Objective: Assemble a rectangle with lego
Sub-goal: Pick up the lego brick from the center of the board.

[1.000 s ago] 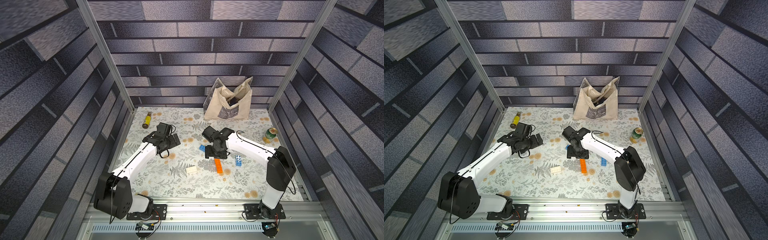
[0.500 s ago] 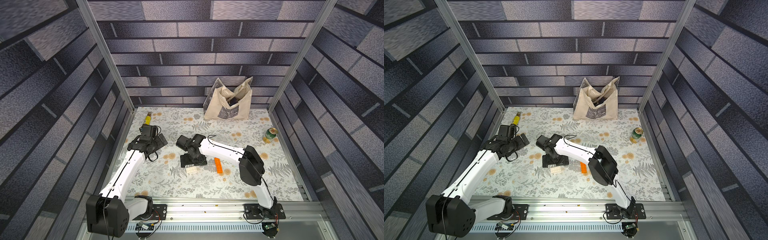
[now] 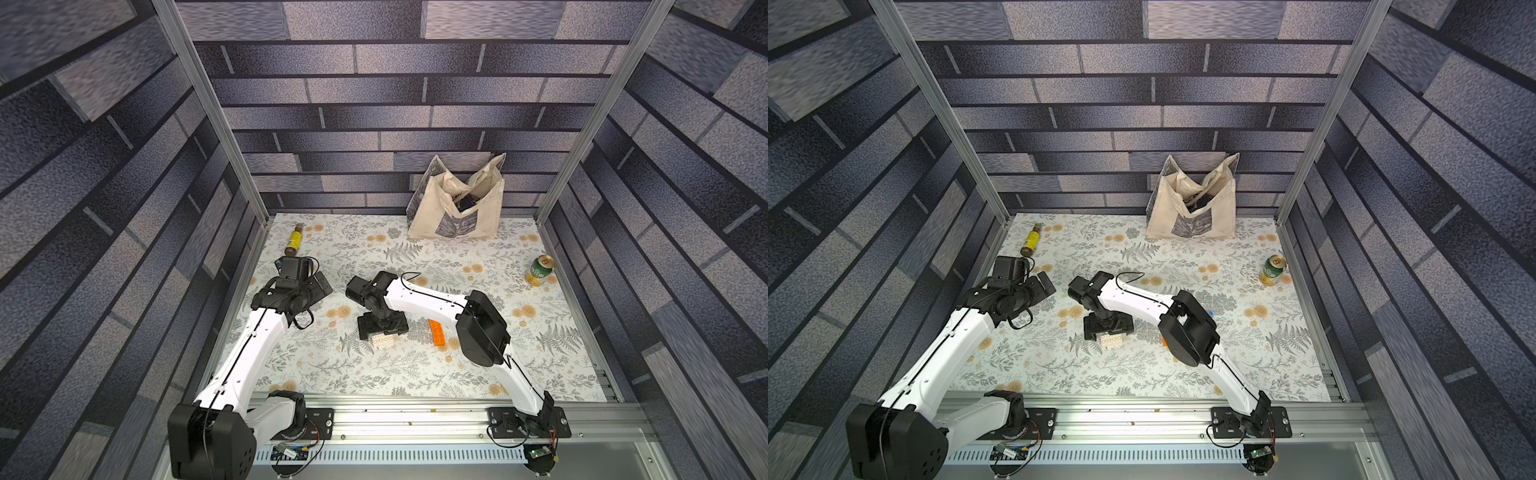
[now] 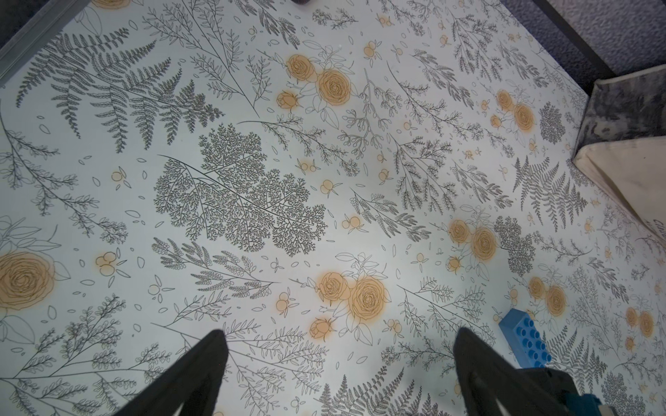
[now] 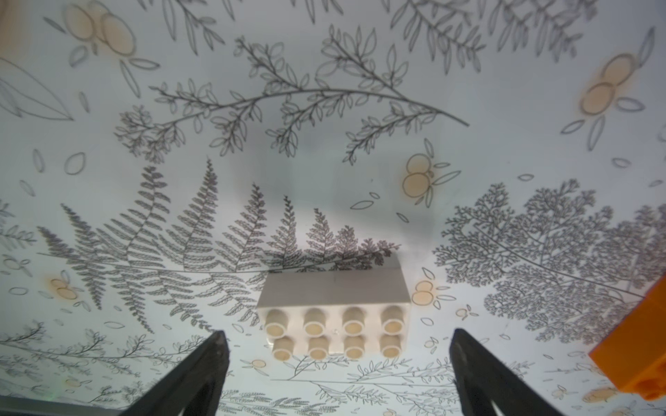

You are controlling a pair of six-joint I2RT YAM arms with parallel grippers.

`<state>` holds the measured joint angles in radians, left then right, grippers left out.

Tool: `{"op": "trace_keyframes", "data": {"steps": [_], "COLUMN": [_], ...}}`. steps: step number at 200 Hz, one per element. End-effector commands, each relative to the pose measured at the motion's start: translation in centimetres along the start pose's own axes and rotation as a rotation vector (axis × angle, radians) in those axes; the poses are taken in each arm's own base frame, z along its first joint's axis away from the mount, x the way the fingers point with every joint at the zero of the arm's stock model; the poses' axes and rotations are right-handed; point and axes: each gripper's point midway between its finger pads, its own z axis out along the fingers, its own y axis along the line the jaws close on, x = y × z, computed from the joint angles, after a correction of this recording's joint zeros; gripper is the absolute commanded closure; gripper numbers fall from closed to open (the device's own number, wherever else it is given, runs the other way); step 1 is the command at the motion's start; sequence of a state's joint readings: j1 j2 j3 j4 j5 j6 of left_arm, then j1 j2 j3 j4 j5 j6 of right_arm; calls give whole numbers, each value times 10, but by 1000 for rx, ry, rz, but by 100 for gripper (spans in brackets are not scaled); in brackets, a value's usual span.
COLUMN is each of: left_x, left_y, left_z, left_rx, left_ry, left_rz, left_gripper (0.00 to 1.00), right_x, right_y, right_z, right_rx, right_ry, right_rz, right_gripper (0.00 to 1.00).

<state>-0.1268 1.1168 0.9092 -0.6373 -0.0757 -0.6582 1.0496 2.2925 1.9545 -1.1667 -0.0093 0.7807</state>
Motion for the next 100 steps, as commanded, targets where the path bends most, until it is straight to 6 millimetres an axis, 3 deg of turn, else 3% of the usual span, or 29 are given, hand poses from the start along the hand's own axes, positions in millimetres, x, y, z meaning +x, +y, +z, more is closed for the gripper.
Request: {"op": "trace_keyframes", "data": {"steps": [1,100], "left_x": [6,11], "left_y": [7,8], "left_z": [2,3], "left_rx": [-17,-4], "left_ry": [18,28], "left_rz": [-12,-24], "left_gripper": [0,0], "right_x": [6,3], "right_y": [-1,-3], "right_z": [3,10], "right_rx": [-11,14], "right_ry": [18,15], "right_rz": [-10,-18], "right_gripper": [7,19]}}
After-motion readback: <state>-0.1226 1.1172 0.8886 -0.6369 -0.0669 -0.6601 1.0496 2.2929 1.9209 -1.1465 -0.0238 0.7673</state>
